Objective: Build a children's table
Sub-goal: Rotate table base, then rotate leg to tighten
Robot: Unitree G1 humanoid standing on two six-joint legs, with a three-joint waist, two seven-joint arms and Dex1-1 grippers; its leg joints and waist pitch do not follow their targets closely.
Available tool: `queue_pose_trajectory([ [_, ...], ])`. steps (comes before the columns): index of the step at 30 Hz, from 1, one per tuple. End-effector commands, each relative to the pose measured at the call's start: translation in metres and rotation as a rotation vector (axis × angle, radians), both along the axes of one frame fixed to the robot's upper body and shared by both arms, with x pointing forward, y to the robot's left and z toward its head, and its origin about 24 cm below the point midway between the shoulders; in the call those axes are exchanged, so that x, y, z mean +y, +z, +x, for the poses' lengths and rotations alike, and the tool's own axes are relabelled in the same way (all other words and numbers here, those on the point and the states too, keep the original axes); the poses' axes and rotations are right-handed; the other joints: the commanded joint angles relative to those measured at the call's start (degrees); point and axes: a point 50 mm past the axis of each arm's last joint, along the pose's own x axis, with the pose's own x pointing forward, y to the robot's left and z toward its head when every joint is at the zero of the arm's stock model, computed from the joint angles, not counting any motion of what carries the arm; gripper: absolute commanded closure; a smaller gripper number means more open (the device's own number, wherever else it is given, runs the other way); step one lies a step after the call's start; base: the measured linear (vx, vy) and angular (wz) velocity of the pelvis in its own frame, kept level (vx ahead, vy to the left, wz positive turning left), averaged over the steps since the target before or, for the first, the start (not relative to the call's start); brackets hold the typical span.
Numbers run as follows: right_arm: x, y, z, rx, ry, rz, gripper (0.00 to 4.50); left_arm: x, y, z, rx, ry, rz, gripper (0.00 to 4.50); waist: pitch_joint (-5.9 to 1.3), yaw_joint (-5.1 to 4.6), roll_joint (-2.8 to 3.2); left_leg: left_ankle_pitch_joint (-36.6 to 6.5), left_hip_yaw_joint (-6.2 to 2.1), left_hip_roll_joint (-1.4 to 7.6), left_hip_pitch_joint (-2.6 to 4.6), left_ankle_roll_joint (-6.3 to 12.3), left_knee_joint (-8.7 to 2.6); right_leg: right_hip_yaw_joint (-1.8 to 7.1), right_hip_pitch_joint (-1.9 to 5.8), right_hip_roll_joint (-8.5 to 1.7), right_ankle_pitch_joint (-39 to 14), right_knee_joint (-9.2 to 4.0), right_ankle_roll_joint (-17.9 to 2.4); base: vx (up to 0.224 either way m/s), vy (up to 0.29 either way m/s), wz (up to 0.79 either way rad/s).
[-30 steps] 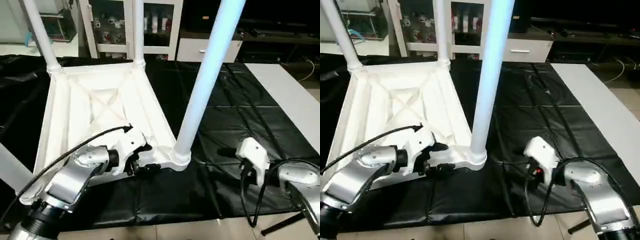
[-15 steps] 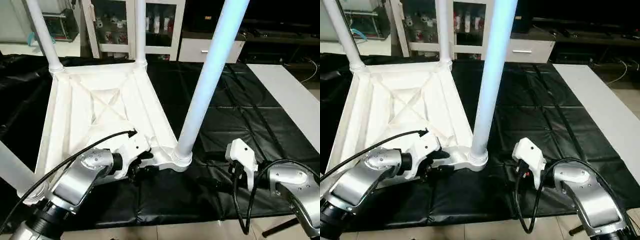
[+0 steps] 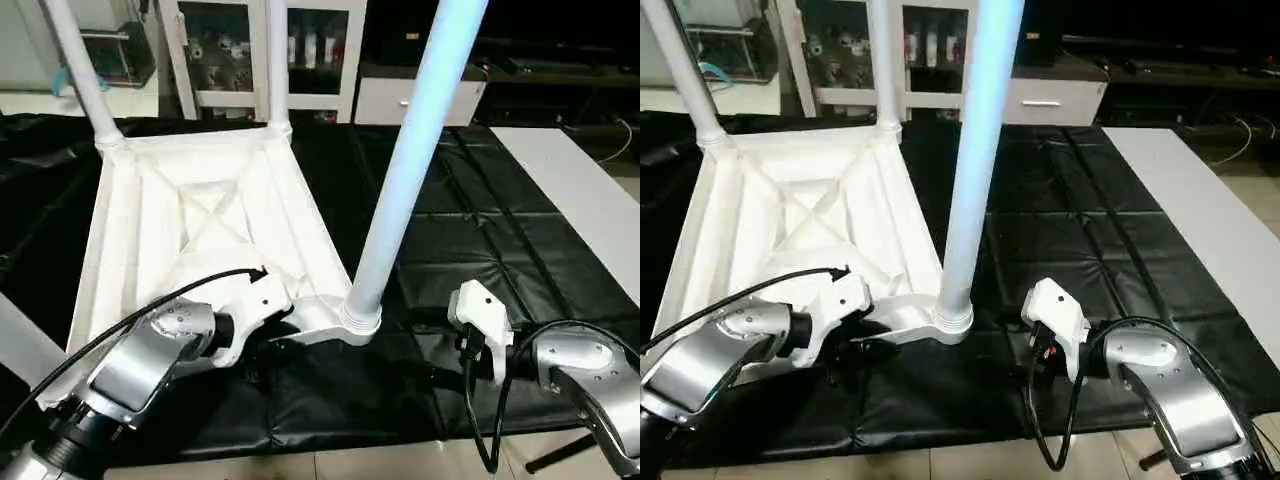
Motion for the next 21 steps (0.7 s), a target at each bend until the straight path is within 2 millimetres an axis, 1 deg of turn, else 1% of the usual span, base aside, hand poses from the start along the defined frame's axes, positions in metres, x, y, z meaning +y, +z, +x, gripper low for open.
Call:
queue_pose_trajectory([
  [1,-0.001,0.005,0.000,-0.021,-0.001,-0.009,0.53,-0.001,-0.015,-0.008,0.076,-0.010,0.019,3.64,-2.87,0.15,0.31,-15.9,-1.73,2.49,0.28,0.90,-4.56,2.95,2.04,-3.79,-22.0,-5.31,-8.8,0.000,0.000,0.00],
  [2,0.000,0.005,0.001,-0.023,-0.003,-0.007,0.53,-0.004,-0.015,-0.006,0.069,-0.011,0.017,3.69,-2.90,0.15,0.23,-15.7,-1.73,2.48,0.26,0.97,-4.54,2.97,2.09,-3.81,-21.8,-5.27,-8.8,0.000,0.000,0.00],
  [3,0.000,0.005,0.001,-0.023,-0.003,-0.005,0.53,-0.004,-0.015,-0.006,0.064,-0.010,0.014,3.96,-2.88,0.15,0.24,-15.6,-1.71,2.47,0.23,1.05,-4.53,2.98,2.10,-3.81,-21.8,-5.31,-8.8,0.000,0.000,0.00],
  [5,0.000,0.005,0.001,-0.025,-0.004,-0.001,0.53,-0.006,-0.015,-0.004,0.049,-0.006,0.005,4.01,-2.92,0.24,0.25,-15.6,-1.71,2.45,0.25,1.15,-4.50,2.96,2.09,-3.82,-22.2,-5.33,-8.6,0.000,0.000,0.00],
  [7,0.001,0.005,0.002,-0.016,-0.009,0.027,0.53,-0.011,-0.016,0.005,0.009,0.041,-0.065,4.08,-2.89,0.40,0.08,-15.7,-1.65,2.40,0.33,1.45,-4.42,2.90,2.00,-3.81,-22.9,-5.54,-8.3,0.000,0.000,0.00],
  [9,0.000,0.004,0.003,-0.019,-0.017,0.031,0.53,-0.011,-0.017,0.006,0.010,0.050,-0.080,4.44,-2.81,0.59,0.11,-16.4,-1.58,2.35,0.51,1.57,-4.37,2.89,1.78,-3.84,-24.6,-5.76,-7.8,0.000,0.000,0.00],
  [10,-0.001,0.002,0.008,-0.046,-0.056,0.042,0.53,-0.013,-0.021,0.008,0.005,0.069,-0.098,4.44,-2.78,0.75,-0.01,-17.1,-1.63,2.27,0.59,1.71,-4.36,2.86,1.57,-3.92,-27.7,-6.11,-6.7,0.000,0.000,0.00],
  [11,-0.001,0.002,0.015,-0.073,-0.107,0.051,0.53,-0.015,-0.022,0.010,-0.009,0.081,-0.109,4.44,-2.71,0.66,-0.01,-17.4,-1.70,2.21,0.47,1.65,-4.40,2.81,1.55,-3.99,-28.9,-6.18,-6.2,0.000,0.000,0.00],
  [12,-0.002,0.002,0.022,-0.092,-0.168,0.070,0.53,-0.017,-0.022,0.013,-0.031,0.096,-0.120,4.47,-2.76,0.43,-0.14,-17.5,-1.84,2.02,0.31,1.44,-4.39,2.61,1.49,-4.04,-31.3,-6.37,-5.2,0.000,0.000,0.00],
  [13,-0.003,0.002,0.028,-0.107,-0.227,0.100,0.53,-0.021,-0.020,0.016,-0.047,0.107,-0.141,4.47,-2.74,0.26,-0.18,-17.6,-1.81,1.89,0.26,1.34,-4.34,2.54,1.43,-4.03,-32.5,-6.53,-4.7,0.000,0.000,0.00],
  [14,-0.003,0.002,0.032,-0.102,-0.259,0.128,0.53,-0.025,-0.018,0.019,-0.063,0.107,-0.166,4.47,-2.81,0.17,-0.07,-18.1,-1.96,1.82,0.45,1.02,-4.21,2.33,1.33,-4.07,-34.4,-6.74,-3.9,0.000,0.000,0.00],
  [15,-0.002,0.001,0.033,-0.081,-0.261,0.150,0.53,-0.029,-0.016,0.022,-0.081,0.109,-0.188,4.47,-2.88,0.17,-0.15,-18.0,-1.96,1.75,0.53,1.29,-4.15,2.32,1.25,-4.11,-35.1,-6.95,-3.2,0.000,0.000,0.00],
  [16,-0.001,0.000,0.033,-0.066,-0.255,0.162,0.53,-0.031,-0.014,0.024,-0.092,0.109,-0.202,4.47,-2.86,0.07,-0.19,-18.0,-1.98,1.79,0.42,1.36,-4.20,2.31,1.31,-4.08,-35.1,-6.97,-3.1,0.000,0.000,0.00],
  [17,0.000,-0.002,0.033,-0.059,-0.241,0.151,0.53,-0.035,-0.013,0.025,-0.099,0.081,-0.220,4.47,-2.84,0.03,-0.45,-18.0,-1.92,1.68,0.33,1.77,-4.15,2.23,1.28,-4.00,-35.6,-7.21,-2.5,0.000,0.000,0.00],
  [18,0.000,-0.003,0.033,-0.058,-0.237,0.146,0.53,-0.037,-0.012,0.025,-0.101,0.070,-0.225,4.47,-2.93,0.18,-0.26,-17.6,-1.95,1.75,0.40,1.83,-4.15,2.33,1.24,-4.13,-35.2,-7.11,-2.4,0.000,0.000,0.00],
  [19,0.000,-0.004,0.034,-0.058,-0.234,0.139,0.53,-0.039,-0.012,0.025,-0.103,0.057,-0.230,4.47,-2.91,0.17,-0.30,-17.4,-1.92,1.72,0.25,2.03,-4.17,2.33,1.29,-4.13,-35.2,-7.20,-2.3,0.000,0.000,0.00],
  [20,0.000,-0.006,0.038,-0.071,-0.242,0.113,0.53,-0.045,-0.011,0.025,-0.110,-0.011,-0.222,4.47,-2.95,0.15,-0.28,-17.1,-1.93,1.72,0.30,2.20,-4.21,2.27,1.10,-4.10,-35.2,-7.22,-2.3,0.000,0.000,0.00],
  [21,0.000,-0.006,0.041,-0.074,-0.248,0.115,0.53,-0.047,-0.012,0.026,-0.108,-0.025,-0.222,4.47,-3.03,0.17,-0.24,-17.0,-1.90,1.71,0.32,2.18,-4.18,2.28,1.14,-4.09,-34.8,-7.14,-2.4,0.000,0.000,0.00],
])
